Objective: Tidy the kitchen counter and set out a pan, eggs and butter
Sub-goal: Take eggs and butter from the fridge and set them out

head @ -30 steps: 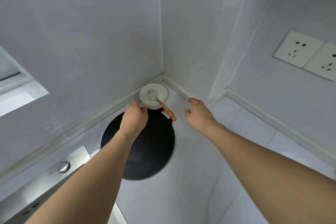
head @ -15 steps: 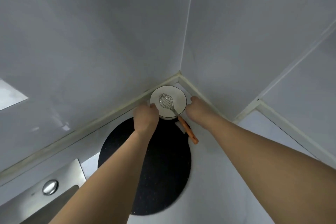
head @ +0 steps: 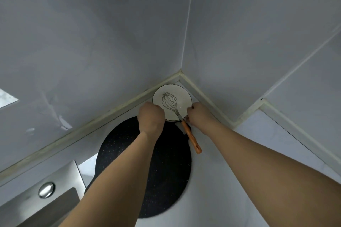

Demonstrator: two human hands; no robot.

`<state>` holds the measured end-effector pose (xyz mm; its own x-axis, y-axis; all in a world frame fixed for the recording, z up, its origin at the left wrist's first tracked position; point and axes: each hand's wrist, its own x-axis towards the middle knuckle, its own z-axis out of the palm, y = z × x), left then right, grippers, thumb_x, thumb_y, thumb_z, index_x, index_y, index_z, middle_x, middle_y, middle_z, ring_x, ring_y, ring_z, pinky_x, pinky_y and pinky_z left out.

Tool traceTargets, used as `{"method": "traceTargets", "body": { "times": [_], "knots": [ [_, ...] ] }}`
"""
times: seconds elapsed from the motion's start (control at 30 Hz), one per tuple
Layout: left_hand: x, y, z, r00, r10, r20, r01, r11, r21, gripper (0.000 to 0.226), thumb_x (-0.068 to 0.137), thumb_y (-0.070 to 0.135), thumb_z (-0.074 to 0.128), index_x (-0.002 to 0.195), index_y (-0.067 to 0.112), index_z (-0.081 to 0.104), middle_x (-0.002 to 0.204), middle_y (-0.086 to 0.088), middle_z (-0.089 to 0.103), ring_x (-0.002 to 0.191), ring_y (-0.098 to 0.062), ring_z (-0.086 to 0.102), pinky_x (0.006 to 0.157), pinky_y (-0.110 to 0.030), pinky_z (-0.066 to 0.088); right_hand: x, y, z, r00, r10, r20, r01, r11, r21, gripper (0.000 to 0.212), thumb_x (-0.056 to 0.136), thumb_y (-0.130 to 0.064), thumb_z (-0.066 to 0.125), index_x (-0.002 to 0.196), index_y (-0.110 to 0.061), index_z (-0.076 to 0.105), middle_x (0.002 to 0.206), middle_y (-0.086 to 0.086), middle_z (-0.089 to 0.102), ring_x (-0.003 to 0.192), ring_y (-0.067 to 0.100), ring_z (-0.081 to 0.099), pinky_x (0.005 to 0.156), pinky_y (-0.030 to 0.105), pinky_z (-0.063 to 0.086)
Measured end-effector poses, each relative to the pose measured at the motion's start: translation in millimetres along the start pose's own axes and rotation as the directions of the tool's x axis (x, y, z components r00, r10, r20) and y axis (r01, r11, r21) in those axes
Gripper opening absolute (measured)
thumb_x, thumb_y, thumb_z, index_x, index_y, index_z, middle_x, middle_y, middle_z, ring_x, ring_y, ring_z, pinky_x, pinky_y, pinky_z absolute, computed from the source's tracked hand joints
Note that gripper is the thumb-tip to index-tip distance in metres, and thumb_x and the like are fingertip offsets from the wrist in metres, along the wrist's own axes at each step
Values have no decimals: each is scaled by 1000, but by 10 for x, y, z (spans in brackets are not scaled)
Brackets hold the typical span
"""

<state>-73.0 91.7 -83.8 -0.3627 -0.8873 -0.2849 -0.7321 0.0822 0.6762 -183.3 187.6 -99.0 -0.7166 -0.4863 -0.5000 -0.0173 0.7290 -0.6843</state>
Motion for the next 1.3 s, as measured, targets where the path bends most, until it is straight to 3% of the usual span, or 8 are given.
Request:
{"method": "traceTargets", "body": {
  "times": [0.1,0.2,0.3,0.5,0.67,0.83,0.93,1.3],
  "knots": [
    [-215,29,-81,1000,10,4,-10,1000,13,35,94,9,42,62,19,33,63,2,38,63,-19,40,66,-28,34,-270,61,-84,1000,0,-25,0,1000,16,23,96,-13,37,79,-5,51,98,23,64,89,32,63,72,34,49],
    [-520,71,-161,999,-11,51,12,1000,-16,31,90,4,42,61,13,38,63,-3,46,57,-18,44,55,-25,35,-612,182,-178,999,2,-51,-2,1000,8,23,95,-11,37,82,-4,54,98,22,66,79,26,58,58,25,40],
    [-934,74,-202,995,-12,103,20,997,-70,26,86,3,42,61,5,47,65,-10,59,57,-24,57,49,-26,45,-1016,396,-313,996,18,-85,-16,1000,21,24,92,-12,40,88,-4,62,98,20,68,87,30,64,66,26,43],
    [-1649,11,-41,976,69,208,-53,995,-80,24,76,8,44,71,-6,63,72,-18,69,67,-35,70,67,-47,60,-1716,970,-564,982,95,-164,-82,993,85,22,86,-14,45,88,-7,66,96,17,71,90,33,68,79,34,55],
    [-2193,93,237,940,125,316,-105,991,-79,17,77,4,44,65,2,56,66,-18,68,66,-36,71,56,-32,53,-2180,1530,-819,957,179,-229,-146,977,155,20,83,-13,47,85,-6,66,92,16,71,87,32,68,74,29,52],
    [-2720,303,694,873,188,450,-179,982,-63,28,73,3,42,46,12,39,45,-12,59,63,-40,69,51,-23,37,-2604,2150,-1185,909,292,-298,-219,942,255,25,81,-15,47,89,-2,68,89,14,71,83,30,67,67,30,52],
    [-2950,474,981,833,238,499,-258,966,-30,33,76,5,45,44,14,40,39,-4,54,61,-35,70,54,-25,43,-2794,2470,-1378,869,360,-338,-242,907,345,25,79,-16,47,87,-2,66,89,14,71,82,31,69,72,39,57],
    [-3752,1070,2026,648,342,681,-492,870,32,22,79,7,44,57,10,45,50,-11,60,63,-31,71,49,-21,40,-3217,3322,-2000,718,621,-315,-234,641,731,18,87,-5,43,96,1,57,99,25,65,78,31,59,61,32,46]
  ]
}}
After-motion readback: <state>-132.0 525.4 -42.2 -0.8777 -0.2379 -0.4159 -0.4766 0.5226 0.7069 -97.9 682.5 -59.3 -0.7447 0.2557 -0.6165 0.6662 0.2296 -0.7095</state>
